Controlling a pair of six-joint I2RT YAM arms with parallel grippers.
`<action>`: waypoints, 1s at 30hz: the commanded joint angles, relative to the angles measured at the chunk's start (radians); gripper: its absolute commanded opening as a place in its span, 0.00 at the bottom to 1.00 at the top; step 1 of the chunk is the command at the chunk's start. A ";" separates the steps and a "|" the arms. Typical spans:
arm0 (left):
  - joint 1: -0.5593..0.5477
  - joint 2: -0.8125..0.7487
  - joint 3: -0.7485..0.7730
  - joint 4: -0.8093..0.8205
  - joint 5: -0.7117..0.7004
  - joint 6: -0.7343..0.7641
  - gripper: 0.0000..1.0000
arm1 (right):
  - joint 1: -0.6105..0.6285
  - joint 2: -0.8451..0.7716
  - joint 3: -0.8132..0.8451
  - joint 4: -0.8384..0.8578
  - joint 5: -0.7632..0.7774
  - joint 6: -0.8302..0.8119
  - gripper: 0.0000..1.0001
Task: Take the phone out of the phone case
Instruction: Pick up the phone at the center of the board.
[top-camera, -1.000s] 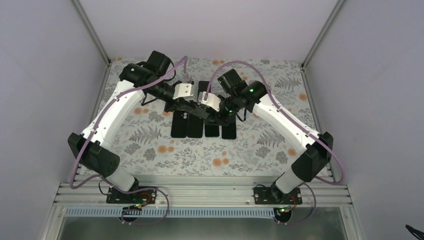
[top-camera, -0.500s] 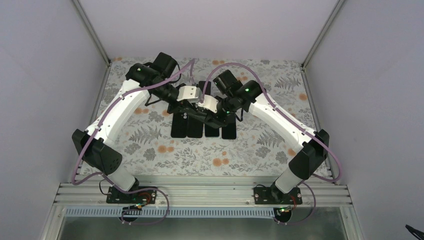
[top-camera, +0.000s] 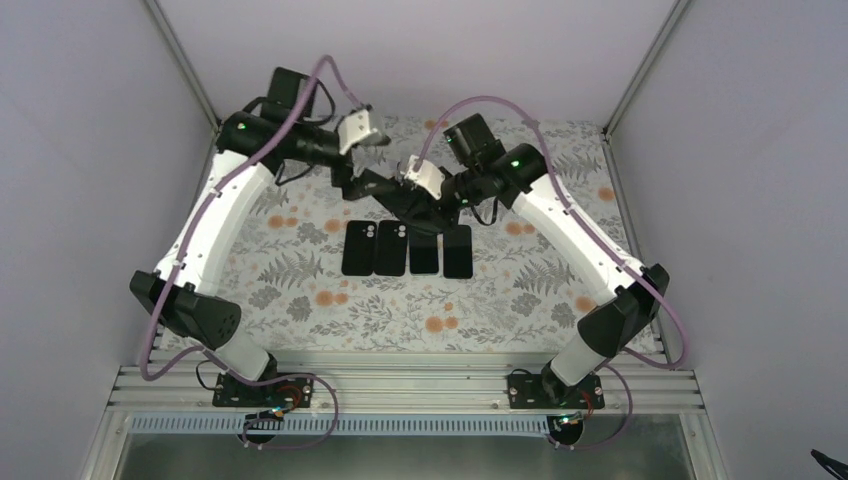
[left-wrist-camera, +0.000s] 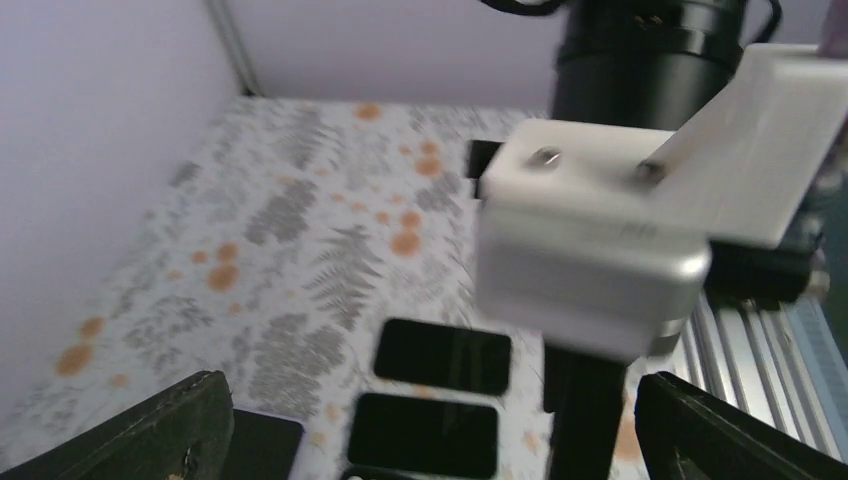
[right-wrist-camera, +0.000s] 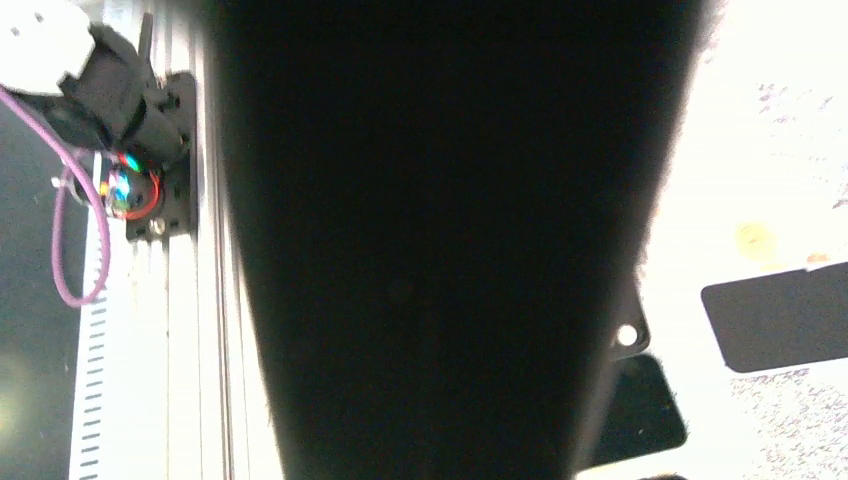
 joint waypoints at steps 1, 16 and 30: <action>0.097 -0.038 0.056 0.205 0.135 -0.253 1.00 | -0.056 -0.028 0.099 0.062 -0.170 0.074 0.04; 0.206 -0.152 -0.208 0.756 0.370 -0.814 1.00 | -0.264 -0.072 0.099 0.516 -0.580 0.466 0.04; 0.026 -0.269 -0.502 1.039 0.348 -0.933 0.89 | -0.270 -0.145 -0.053 0.934 -0.716 0.835 0.04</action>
